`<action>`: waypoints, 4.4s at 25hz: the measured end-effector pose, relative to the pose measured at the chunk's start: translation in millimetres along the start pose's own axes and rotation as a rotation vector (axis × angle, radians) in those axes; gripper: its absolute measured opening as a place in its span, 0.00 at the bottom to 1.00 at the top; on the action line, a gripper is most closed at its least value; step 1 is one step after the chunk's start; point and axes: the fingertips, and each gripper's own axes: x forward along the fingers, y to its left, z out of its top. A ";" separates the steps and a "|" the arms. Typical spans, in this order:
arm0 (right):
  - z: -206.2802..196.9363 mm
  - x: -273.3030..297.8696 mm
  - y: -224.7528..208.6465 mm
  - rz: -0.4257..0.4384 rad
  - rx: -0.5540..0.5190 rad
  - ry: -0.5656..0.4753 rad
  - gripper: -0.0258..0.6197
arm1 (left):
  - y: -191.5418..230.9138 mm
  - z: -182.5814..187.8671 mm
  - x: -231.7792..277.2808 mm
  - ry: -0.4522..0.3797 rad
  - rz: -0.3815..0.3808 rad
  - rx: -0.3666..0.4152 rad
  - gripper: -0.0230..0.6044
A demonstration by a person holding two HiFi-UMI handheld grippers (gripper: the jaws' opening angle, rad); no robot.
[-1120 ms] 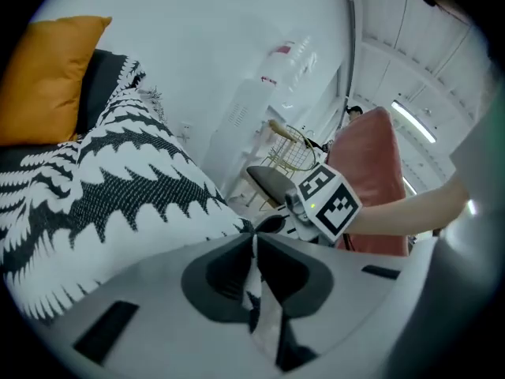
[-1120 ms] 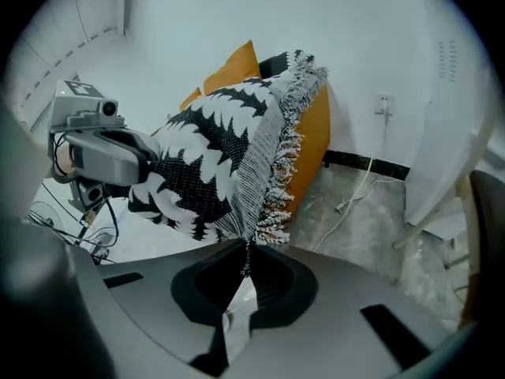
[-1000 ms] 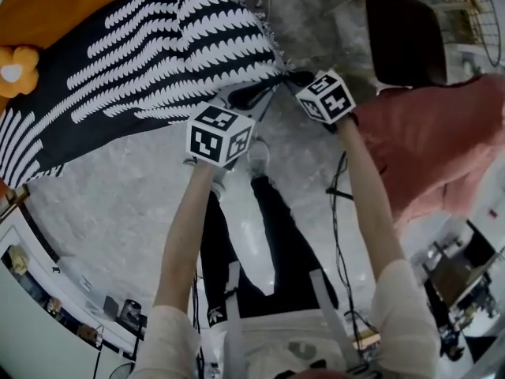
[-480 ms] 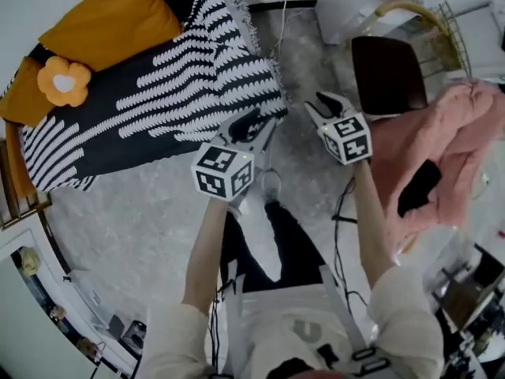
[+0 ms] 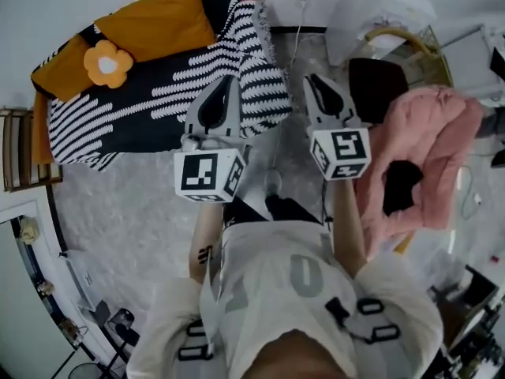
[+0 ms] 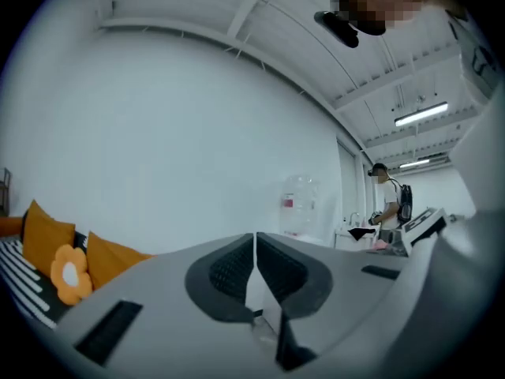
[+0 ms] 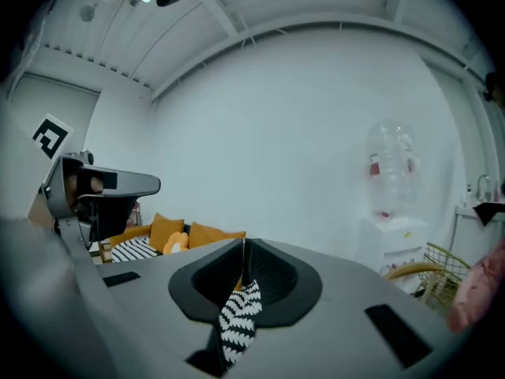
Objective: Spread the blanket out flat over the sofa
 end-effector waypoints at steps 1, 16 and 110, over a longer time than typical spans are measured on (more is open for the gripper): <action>11.9 -9.7 12.5 0.011 -0.006 -0.031 0.09 | 1.2 11.5 -11.4 -0.023 0.024 0.015 0.06; 46.2 -57.2 83.7 0.069 -0.044 -0.135 0.05 | 36.2 24.7 -87.7 -0.097 0.277 0.063 0.05; -2.7 -33.9 73.8 -0.010 0.021 -0.085 0.05 | 56.6 -31.8 -98.5 -0.071 0.405 -0.004 0.05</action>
